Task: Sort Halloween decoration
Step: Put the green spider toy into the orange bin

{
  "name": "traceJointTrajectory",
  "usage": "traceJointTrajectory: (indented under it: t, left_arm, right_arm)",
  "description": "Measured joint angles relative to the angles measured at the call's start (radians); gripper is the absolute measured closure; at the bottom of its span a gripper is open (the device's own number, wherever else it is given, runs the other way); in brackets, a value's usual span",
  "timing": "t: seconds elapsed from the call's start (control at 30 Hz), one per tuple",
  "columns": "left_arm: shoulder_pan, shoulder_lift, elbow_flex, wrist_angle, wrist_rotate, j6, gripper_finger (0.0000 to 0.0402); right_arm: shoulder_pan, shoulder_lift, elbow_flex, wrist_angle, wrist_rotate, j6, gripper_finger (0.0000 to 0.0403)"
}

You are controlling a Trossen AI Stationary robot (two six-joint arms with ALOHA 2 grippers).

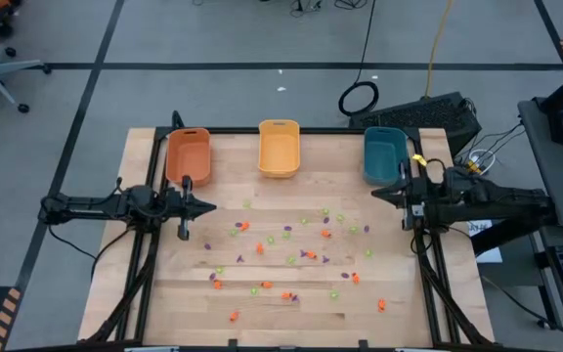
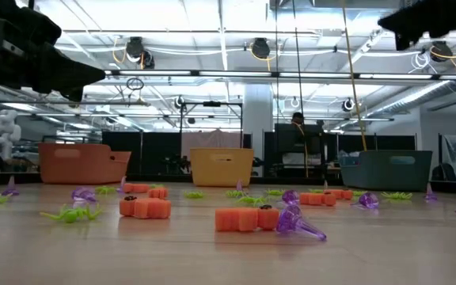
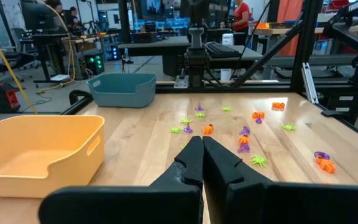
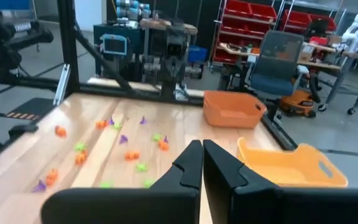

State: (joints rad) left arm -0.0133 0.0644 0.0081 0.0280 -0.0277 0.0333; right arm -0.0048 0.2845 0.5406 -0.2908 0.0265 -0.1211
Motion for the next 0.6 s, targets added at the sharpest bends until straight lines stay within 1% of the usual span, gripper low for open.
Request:
traceJointTrajectory:
  t: [0.17, 0.3, 0.47, 0.6]
  left_arm:
    - [0.0, 0.0, 0.0, 0.0, 0.0, 0.0, 0.0402]
    - [0.0, 0.0, 0.0, 0.0, 0.0, 0.0, 0.0402]
    - [0.0, 0.0, 0.0, 0.0, -0.001, 0.0, 0.0402]
    - [0.0, 0.0, 0.0, 0.0, -0.001, 0.0, 0.0402]
  right_arm:
    - [0.0, 0.129, 0.147, -0.043, 0.0, 0.0, 0.0403]
    - [0.0, 0.225, 0.264, -0.044, -0.001, 0.0, 0.0403]
    - [0.0, 0.331, 0.406, -0.051, -0.001, 0.0, 0.0403]
    - [0.0, 0.41, 0.527, -0.092, -0.001, 0.0, 0.0403]
